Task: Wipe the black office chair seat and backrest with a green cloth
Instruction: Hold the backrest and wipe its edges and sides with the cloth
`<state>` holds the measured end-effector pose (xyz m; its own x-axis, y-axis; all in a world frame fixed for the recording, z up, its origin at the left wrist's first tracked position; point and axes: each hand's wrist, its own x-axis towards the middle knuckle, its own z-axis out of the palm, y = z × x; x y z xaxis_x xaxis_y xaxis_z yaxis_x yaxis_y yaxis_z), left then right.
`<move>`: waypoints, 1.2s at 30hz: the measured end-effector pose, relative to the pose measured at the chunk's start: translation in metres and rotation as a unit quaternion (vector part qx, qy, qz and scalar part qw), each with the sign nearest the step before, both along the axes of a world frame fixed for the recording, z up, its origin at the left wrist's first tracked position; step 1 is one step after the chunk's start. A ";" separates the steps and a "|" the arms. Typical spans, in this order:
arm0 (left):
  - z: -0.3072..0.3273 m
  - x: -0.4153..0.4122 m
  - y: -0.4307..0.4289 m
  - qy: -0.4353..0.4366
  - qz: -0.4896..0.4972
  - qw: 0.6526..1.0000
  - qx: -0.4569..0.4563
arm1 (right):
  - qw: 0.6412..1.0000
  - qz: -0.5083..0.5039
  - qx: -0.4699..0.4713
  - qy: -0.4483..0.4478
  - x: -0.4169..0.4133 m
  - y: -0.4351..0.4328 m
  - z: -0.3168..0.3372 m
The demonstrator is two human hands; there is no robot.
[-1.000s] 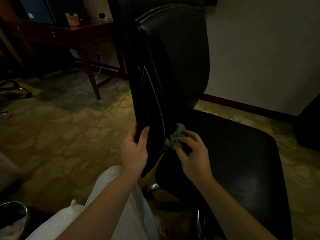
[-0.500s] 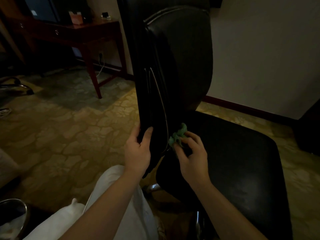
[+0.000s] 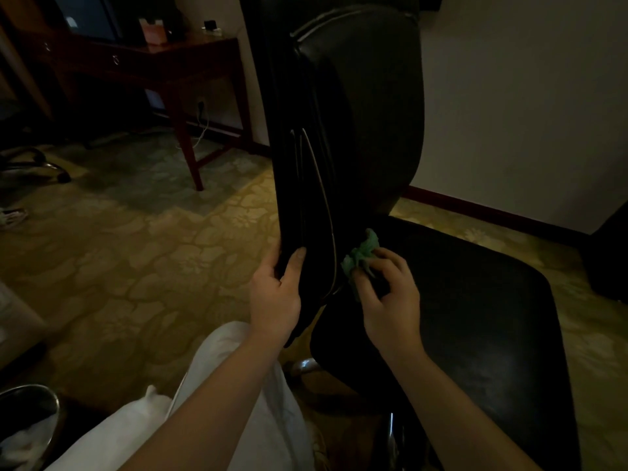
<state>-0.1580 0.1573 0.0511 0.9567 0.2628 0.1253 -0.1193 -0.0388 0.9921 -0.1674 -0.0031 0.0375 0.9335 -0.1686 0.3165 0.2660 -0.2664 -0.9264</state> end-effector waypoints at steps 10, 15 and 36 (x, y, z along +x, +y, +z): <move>0.000 0.001 -0.001 -0.008 0.005 1.000 0.004 | 0.995 0.012 -0.072 0.074 -0.011 0.003 -0.046; 0.000 0.001 0.001 -0.008 0.007 1.000 0.005 | 0.996 -0.017 -0.073 0.057 -0.016 0.001 -0.047; -0.002 0.002 -0.002 0.005 0.026 0.999 0.027 | 0.996 0.022 -0.073 0.056 -0.010 0.001 -0.032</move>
